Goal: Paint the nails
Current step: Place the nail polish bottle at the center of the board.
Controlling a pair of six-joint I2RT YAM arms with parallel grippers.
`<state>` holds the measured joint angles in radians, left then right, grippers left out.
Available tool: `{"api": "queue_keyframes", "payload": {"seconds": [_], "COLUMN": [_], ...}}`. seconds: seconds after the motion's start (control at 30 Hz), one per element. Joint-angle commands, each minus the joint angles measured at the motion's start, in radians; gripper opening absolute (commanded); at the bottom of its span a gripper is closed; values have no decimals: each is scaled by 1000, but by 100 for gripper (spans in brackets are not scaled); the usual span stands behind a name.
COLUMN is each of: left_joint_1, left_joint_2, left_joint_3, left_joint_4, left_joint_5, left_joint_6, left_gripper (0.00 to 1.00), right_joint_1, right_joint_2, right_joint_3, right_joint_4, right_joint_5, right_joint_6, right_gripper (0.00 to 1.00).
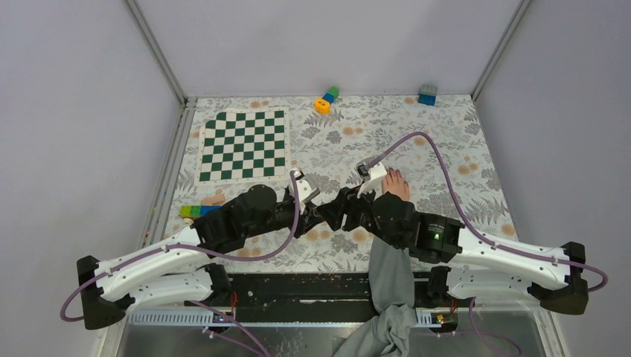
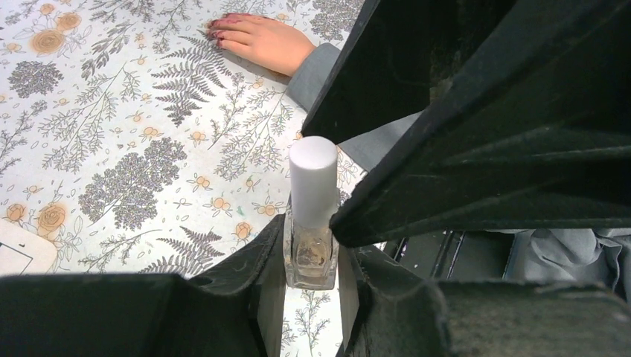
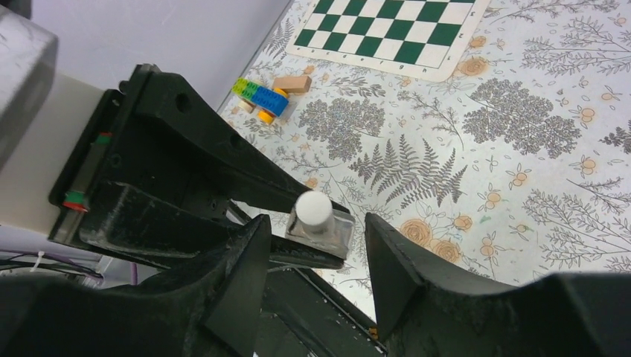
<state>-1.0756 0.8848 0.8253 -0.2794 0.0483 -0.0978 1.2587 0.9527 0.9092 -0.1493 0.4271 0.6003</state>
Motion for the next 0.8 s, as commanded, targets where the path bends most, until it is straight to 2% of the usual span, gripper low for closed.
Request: {"api": "queue_keyframes", "payload": {"seconds": [0.0,0.3,0.5,0.57,0.63,0.7,0.77], "left_joint_1": [-13,-28,-36,-38,-40,-41,-42], "left_joint_2": [5,7,8,9,10,12,14], "left_joint_3": [55,59,61,61,61,64,68], "left_joint_4": [39,32,30,27,28,24,18], "left_joint_5": [-10,-19,-29,-31,-34,-39,-44], "left_joint_6": [23,33,37,38,38,39,31], "left_gripper": [0,0,0,0,0,0,0], "right_joint_1": [5,5,5,5,5,5,5], "right_joint_2": [24,47,66,71,70,68,57], "right_joint_3": [61,57,65,68,67,64,59], "right_joint_4": [-9,9,4,1,2,1,5], "right_joint_5": [-29,-28,-24,-22,-15,-6,6], "right_joint_6": [-25,-15,-14,-13,-14,-15,-17], "right_gripper": [55,49,39,33,23,4,0]}}
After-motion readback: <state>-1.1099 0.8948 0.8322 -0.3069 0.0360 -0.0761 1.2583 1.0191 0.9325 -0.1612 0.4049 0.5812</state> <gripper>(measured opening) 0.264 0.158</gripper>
